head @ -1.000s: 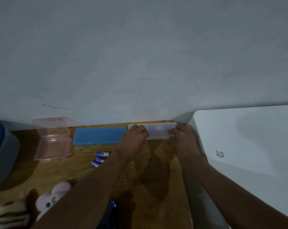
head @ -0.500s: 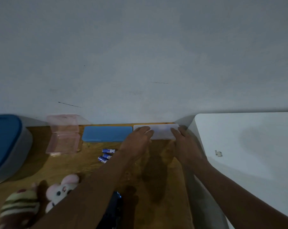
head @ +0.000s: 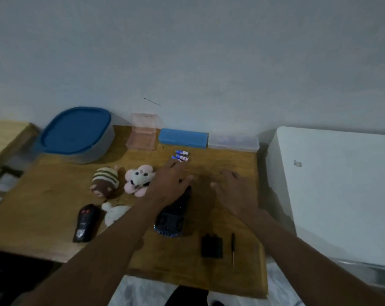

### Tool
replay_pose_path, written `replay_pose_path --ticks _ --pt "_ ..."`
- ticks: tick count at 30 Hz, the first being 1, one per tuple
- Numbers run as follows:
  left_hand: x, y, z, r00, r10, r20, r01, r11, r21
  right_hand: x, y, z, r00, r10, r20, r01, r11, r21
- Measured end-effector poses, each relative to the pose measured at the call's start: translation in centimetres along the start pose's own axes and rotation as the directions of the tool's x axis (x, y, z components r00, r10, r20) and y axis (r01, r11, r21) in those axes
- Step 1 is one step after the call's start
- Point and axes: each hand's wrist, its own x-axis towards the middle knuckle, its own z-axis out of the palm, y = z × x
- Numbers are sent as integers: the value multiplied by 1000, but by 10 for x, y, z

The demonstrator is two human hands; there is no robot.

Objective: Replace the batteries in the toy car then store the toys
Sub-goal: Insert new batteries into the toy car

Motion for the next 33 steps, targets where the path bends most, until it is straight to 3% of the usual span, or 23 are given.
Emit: replay_pose_path --ticks 5,9,12,16,22,26,33 --pt "-46 -19 -14 967 -241 85 249 963 -99 -30 -24 26 995 12 100 -16 999 31" --pt "-61 -35 -17 929 -288 232 342 906 -247 -34 -39 44 985 91 147 -111 985 134" --pt "-61 -43 -13 904 -261 340 388 836 -389 -31 -46 53 971 167 171 -201 957 210" --pt "-55 -53 -6 881 -113 459 361 787 -501 -27 -52 67 944 259 205 -321 865 385" --pt "-45 -69 -1 838 15 545 400 661 -635 -23 -58 75 898 371 236 -439 749 497" --pt "-41 -74 4 791 97 605 450 579 -681 -22 -63 75 906 385 178 -421 763 490" --pt "-21 -68 -19 742 66 667 567 470 -677 -10 -78 52 901 409 142 -415 719 557"
